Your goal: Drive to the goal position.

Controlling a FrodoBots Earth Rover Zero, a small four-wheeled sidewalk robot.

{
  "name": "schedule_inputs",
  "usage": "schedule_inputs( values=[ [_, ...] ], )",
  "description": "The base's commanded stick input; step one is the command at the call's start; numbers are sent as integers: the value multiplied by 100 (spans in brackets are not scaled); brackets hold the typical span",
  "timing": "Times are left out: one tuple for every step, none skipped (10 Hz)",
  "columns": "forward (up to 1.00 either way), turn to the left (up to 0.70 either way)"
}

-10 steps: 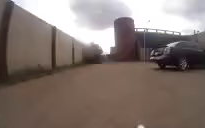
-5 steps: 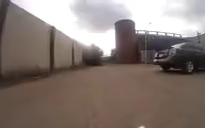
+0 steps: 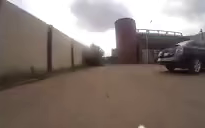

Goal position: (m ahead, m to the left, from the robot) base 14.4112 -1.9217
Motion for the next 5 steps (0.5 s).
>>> schedule_inputs(
  values=[
    [70,0],
    [70,0],
    [70,0],
    [70,0],
    [70,0]
  ],
)
